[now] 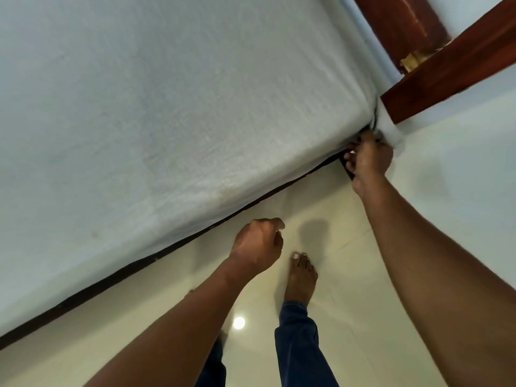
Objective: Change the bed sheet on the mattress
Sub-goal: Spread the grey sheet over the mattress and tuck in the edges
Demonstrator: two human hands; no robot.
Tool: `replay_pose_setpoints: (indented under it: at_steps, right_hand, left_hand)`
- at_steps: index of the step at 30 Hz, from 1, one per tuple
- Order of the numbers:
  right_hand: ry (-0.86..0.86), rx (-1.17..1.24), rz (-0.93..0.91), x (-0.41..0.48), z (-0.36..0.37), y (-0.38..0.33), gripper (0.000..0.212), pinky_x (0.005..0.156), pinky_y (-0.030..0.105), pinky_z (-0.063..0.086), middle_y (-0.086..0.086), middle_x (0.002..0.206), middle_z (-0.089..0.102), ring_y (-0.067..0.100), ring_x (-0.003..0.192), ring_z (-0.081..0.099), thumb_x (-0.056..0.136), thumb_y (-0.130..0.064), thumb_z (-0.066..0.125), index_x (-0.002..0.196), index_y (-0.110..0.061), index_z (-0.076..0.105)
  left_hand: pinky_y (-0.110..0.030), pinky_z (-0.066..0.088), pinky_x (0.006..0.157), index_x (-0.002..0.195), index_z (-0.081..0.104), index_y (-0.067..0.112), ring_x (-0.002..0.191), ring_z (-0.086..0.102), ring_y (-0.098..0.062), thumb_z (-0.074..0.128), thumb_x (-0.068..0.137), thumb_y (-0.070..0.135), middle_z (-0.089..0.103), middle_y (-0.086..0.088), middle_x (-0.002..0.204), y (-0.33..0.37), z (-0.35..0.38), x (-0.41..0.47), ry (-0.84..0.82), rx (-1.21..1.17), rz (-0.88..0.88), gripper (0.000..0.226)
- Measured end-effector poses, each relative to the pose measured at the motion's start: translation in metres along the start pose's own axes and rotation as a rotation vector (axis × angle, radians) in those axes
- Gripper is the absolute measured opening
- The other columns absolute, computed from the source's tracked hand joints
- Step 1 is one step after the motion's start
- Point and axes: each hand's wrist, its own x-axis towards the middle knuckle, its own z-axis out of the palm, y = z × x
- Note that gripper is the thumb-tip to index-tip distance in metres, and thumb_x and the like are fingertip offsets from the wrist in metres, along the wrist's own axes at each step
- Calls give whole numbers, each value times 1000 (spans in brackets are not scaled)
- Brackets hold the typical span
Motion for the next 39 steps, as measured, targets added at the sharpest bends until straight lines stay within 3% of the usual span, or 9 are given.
replay_pose_setpoints:
  at_steps: [4, 8, 12, 15, 20, 26, 30, 34, 39]
  right_hand:
    - [51, 75, 29, 8, 9, -7, 16, 49, 26, 48, 7, 70, 70, 16, 51, 64, 91, -5, 58, 77, -12, 63]
    - [77, 365, 102, 8, 22, -4, 25, 62, 42, 62, 14, 97, 76, 28, 80, 73, 97, 1, 45, 105, -7, 67]
    - [35, 241, 121, -37, 21, 29, 23, 61, 32, 48, 11, 77, 66, 21, 62, 59, 94, 3, 41, 94, -5, 62]
    - [-136, 37, 150, -111, 24, 80, 26, 47, 26, 43, 9, 64, 64, 17, 46, 56, 82, 11, 50, 79, -10, 65]
    - [-529, -85, 284, -228, 67, 141, 7, 55, 27, 53, 9, 82, 74, 20, 64, 69, 92, -7, 69, 100, -7, 68]
    - [-312, -82, 317, -253, 104, 154, 10, 52, 24, 50, 4, 66, 71, 18, 61, 69, 95, -5, 62, 88, -6, 69]
    - [-180, -230, 199, -259, 95, 162, 32, 58, 35, 54, 5, 53, 64, 20, 53, 62, 89, -12, 70, 58, -12, 60]
    - [-92, -99, 286, -265, 102, 159, 20, 63, 34, 62, 8, 71, 68, 20, 61, 68, 93, -16, 65, 75, -6, 63]
    - [-130, 350, 524, -288, 97, 166, 6, 70, 33, 61, 8, 84, 59, 27, 86, 63, 86, -3, 64, 92, -6, 64]
  left_hand:
    - [-33, 57, 84, 124, 66, 26, 95, 70, -16, 50, 96, 22, 74, 3, 112, -16, 12, -15, 7, -34, -92, 32]
    - [-28, 59, 75, 108, 73, 23, 78, 70, -15, 55, 94, 17, 75, 5, 96, -31, 13, -38, 140, -163, -324, 24]
    - [-33, 59, 67, 94, 73, 10, 71, 74, -26, 49, 93, -3, 77, -14, 89, -56, 5, -72, 392, -969, -843, 28]
    - [-37, 60, 74, 101, 71, 3, 81, 75, -32, 48, 94, -4, 77, -15, 94, -78, -13, -99, 699, -1403, -1036, 25]
    - [-37, 61, 75, 109, 68, -2, 88, 76, -33, 56, 93, -2, 75, -19, 105, -116, -41, -105, 957, -1743, -997, 20]
    - [-34, 62, 78, 112, 69, -2, 88, 75, -30, 61, 92, 0, 75, -17, 103, -120, -40, -105, 870, -1816, -957, 21]
    - [-31, 60, 66, 105, 70, 0, 81, 73, -29, 65, 90, 1, 75, -15, 92, -121, -38, -104, 764, -1747, -964, 16]
    - [-36, 61, 72, 115, 67, -1, 96, 74, -31, 68, 86, -4, 73, -14, 99, -119, -41, -106, 767, -1953, -871, 30]
    - [-23, 44, 49, 112, 69, 5, 58, 60, -16, 74, 82, -3, 72, -9, 89, -116, -47, -98, 785, -1924, -996, 32]
